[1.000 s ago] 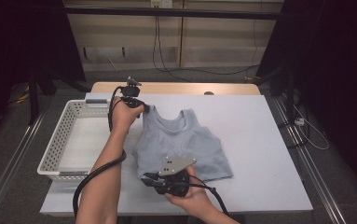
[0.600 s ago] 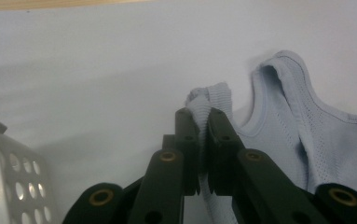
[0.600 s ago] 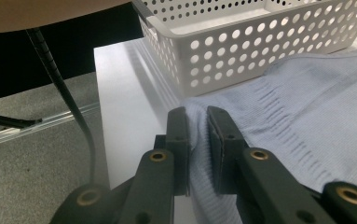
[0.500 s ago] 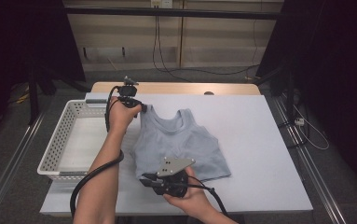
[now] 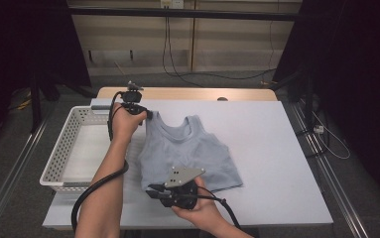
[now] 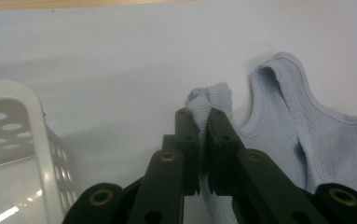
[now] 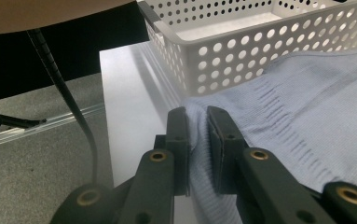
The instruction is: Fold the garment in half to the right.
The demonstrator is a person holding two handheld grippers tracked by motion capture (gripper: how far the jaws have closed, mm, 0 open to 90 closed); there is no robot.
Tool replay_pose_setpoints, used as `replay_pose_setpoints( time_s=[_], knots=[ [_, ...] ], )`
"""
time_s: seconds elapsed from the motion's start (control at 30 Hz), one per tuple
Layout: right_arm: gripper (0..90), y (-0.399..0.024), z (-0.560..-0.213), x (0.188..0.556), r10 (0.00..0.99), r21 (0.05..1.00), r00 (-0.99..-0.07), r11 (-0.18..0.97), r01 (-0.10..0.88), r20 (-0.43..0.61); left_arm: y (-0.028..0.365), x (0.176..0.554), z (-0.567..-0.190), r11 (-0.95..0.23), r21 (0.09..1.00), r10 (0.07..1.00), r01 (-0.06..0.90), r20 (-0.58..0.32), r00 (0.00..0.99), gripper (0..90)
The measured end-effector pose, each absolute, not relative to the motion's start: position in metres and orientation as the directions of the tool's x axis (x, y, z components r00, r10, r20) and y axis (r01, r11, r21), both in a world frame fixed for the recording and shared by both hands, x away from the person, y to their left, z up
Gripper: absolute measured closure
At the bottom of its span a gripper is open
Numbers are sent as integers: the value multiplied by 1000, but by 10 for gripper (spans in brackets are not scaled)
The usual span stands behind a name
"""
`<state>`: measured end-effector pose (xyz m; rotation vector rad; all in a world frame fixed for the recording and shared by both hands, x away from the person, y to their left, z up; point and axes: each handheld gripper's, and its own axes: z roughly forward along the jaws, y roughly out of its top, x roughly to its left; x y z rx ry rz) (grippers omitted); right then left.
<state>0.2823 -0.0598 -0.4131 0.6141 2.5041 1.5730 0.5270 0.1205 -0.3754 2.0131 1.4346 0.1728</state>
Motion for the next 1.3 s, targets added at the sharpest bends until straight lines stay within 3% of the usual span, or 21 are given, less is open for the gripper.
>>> replay_pose_setpoints(
  time_s=[1.3],
  knots=[
    [802, -55, -411, 284, 381, 895, -913, 340, 287, 147, 135, 523, -368, -168, 572, 905, 803, -234, 355, 847]
  ],
)
